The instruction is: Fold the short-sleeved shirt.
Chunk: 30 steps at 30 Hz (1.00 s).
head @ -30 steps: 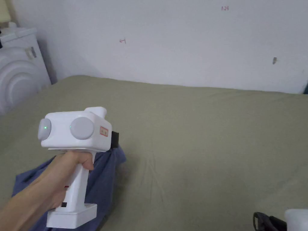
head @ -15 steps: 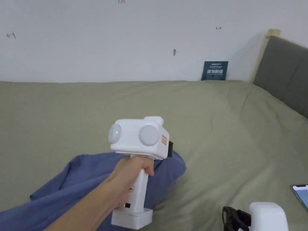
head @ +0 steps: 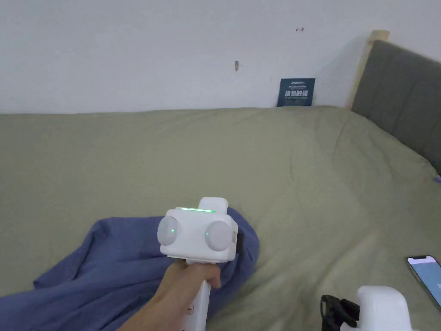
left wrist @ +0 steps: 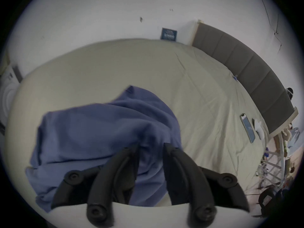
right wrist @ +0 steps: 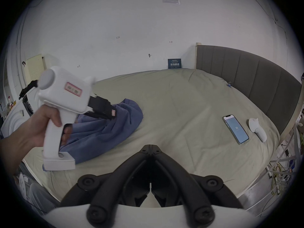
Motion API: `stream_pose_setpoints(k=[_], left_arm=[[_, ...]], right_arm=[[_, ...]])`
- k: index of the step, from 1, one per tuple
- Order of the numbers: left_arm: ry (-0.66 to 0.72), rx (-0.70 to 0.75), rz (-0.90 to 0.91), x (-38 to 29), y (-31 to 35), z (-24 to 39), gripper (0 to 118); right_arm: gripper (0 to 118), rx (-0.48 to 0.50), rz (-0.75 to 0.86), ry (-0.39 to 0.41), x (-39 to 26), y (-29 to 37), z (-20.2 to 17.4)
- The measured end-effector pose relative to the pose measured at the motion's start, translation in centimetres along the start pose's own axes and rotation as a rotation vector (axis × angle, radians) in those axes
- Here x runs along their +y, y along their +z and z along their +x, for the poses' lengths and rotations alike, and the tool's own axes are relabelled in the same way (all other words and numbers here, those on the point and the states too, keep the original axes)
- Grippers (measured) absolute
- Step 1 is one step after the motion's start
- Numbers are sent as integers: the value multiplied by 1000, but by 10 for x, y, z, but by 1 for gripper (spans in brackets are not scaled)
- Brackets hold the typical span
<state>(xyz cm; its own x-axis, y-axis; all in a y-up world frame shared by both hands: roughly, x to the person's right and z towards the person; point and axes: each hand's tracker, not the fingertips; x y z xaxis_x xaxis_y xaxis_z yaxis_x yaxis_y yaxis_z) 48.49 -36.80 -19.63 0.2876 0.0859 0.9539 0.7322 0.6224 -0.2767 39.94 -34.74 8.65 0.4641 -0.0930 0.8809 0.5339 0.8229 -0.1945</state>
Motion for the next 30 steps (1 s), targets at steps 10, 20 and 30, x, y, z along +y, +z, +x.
stream_pose_setpoints(k=[10, 20, 30], left_arm=[[-18, 189, 373, -62, 180, -71, 102], [112, 271, 474, -163, 306, -150, 63], [193, 344, 470, -205, 340, -191, 0]], right_arm=[[2, 98, 70, 36, 6, 32, -42], [2, 130, 173, 125, 3, 70, -86], [2, 175, 172, 165, -1, 76, -113]])
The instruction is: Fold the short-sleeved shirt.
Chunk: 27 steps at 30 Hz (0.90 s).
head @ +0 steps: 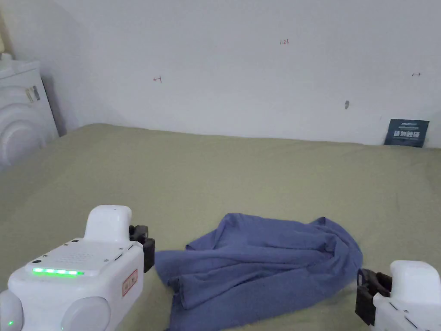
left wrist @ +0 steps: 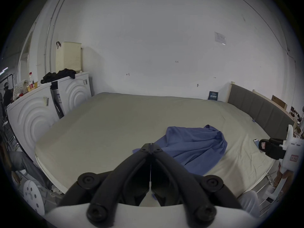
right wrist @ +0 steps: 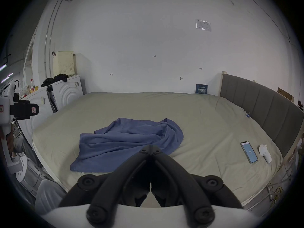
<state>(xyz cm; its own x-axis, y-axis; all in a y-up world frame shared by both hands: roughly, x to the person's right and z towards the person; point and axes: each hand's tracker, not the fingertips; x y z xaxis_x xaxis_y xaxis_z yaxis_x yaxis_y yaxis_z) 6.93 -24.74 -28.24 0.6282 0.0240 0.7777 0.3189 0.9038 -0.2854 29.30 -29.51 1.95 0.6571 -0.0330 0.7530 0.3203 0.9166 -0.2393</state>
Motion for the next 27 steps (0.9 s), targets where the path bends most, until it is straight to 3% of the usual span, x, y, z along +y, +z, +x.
stream_pose_setpoints(k=[6, 13, 14, 15, 16, 18, 27], left_arm=[[28, 10, -70, -8, -24, -9, 0], [60, 21, -210, -23, -95, -18, 3], [60, 29, -230, -25, -108, -18, 8], [53, 38, -275, -27, -121, -20, 22], [52, 46, -313, -28, -136, -20, 48], [65, 51, -343, -33, -167, -23, 115], [-9, 99, -512, -49, -274, -22, 118]], right_arm=[[2, 14, -12, 8, -2, -8, -7], [2, 23, -53, 7, -8, -26, -8], [2, 21, -61, 7, -10, -30, -8], [2, 20, -70, 8, -11, -34, -8], [2, 20, -81, 11, -13, -39, -7], [2, 17, -100, 9, -16, -49, -5], [2, -13, -168, 13, -22, -97, 10]])
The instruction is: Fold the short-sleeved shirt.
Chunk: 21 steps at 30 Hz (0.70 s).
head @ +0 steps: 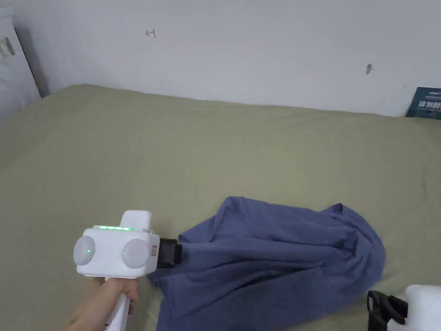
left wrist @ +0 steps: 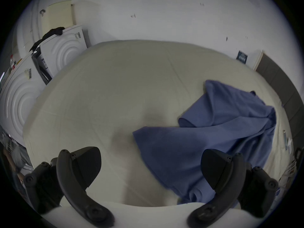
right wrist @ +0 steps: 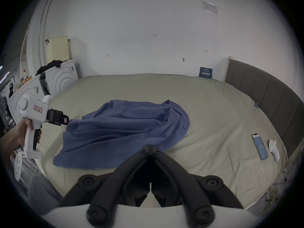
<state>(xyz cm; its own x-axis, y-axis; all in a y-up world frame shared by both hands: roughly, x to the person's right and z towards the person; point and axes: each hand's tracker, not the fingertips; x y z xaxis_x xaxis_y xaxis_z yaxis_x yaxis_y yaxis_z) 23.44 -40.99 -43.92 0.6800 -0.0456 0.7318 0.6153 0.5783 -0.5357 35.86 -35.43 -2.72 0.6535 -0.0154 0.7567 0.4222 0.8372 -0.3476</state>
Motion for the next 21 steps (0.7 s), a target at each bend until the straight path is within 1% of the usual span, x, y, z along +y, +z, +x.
stream_pose_setpoints(k=[3, 4, 5, 6, 7, 10, 14, 18, 21], left_arm=[[-12, -2, -44, 3, -19, 6, 117], [-18, -3, -65, 1, -19, 9, 108], [-19, -17, -66, 0, -18, 11, 87], [-25, -43, -64, -1, -14, 12, 38], [-17, -48, -57, -2, -11, 13, 3], [6, -68, -74, -1, -8, 14, 3], [-1, -71, -74, 0, -2, 14, 3], [1, -101, -62, 1, 6, 13, 3], [-24, -119, -62, 2, 13, 17, 3]], right_arm=[[2, -8, -13, 1, 0, -10, 5], [2, -9, -16, 1, 0, -12, 6], [2, -10, -19, 2, 1, -14, 7], [2, -9, -19, 3, 0, -15, 8], [2, -9, -19, 5, 1, -15, 9], [2, -16, -20, 5, 1, -18, 13], [2, -27, -43, -24, 1, -27, 27], [2, -61, -76, -28, 9, -52, 49], [2, -93, -88, -19, 26, -78, 65]])
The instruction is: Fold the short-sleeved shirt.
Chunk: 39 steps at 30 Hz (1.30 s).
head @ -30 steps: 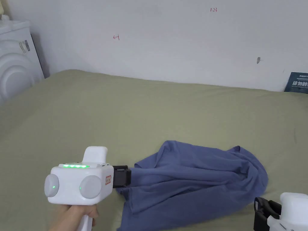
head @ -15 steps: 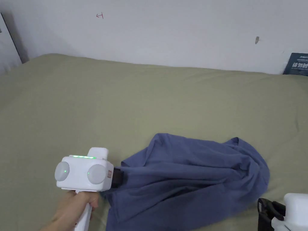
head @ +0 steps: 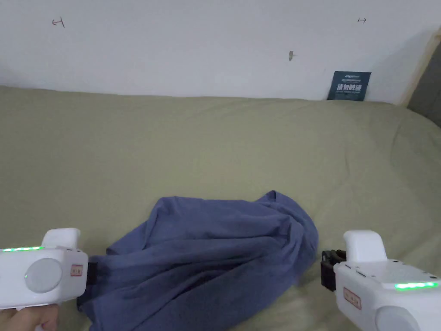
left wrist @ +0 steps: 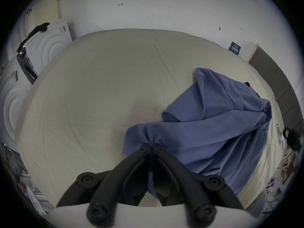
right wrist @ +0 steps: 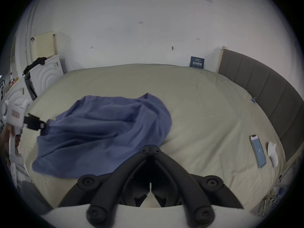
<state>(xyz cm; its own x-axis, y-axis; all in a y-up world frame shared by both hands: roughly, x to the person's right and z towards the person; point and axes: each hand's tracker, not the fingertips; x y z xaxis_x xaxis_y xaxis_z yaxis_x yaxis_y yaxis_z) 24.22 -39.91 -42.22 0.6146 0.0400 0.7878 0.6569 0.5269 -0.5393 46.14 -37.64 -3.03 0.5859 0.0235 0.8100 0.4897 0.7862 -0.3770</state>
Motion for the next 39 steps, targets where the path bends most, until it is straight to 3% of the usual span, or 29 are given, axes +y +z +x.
stream_pose_setpoints(k=[8, 10, 11, 12, 13, 14, 15, 18, 24, 28, 29, 30, 31, 39], left_arm=[[-28, -17, -18, 3, -2, 0, 3], [-38, -18, -25, 3, -3, 0, 3], [-38, -19, -31, 5, -7, -3, 3], [-37, -23, -34, 6, -8, -4, 3], [-36, -26, -38, 7, -9, -5, 3], [-37, -27, -42, 7, -9, -5, 3], [-39, -30, -44, 9, -12, -7, 3], [-43, -36, -52, 10, -12, -6, 3], [-52, -33, -63, 13, -20, -7, 3], [-44, -34, -73, 16, -28, -14, 3], [-43, -34, -73, 16, -28, -15, 3], [-40, -35, -75, 17, -28, -15, 3], [-40, -35, -77, 17, -28, -16, 3], [31, -40, -52, 22, -8, -37, 2]], right_arm=[[2, 10, -106, 22, 94, -116, 32], [10, 15, -147, 48, 112, -147, 34], [30, 22, -188, 69, 120, -164, 35], [72, 27, -206, 71, 126, -176, 35], [96, 48, -215, 60, 129, -187, 36], [108, 68, -251, 55, 132, -200, 37], [112, 58, -265, 52, 134, -212, 37], [111, 78, -307, 68, 134, -230, 31], [110, 25, -373, 79, 126, -255, 22], [89, 38, -367, 99, 124, -244, 17], [76, 57, -361, 94, 125, -239, 18], [49, 50, -348, 106, 126, -232, 17], [8, 57, -344, 115, 127, -226, 17], [7, 53, -222, 19, 147, -127, 57]])
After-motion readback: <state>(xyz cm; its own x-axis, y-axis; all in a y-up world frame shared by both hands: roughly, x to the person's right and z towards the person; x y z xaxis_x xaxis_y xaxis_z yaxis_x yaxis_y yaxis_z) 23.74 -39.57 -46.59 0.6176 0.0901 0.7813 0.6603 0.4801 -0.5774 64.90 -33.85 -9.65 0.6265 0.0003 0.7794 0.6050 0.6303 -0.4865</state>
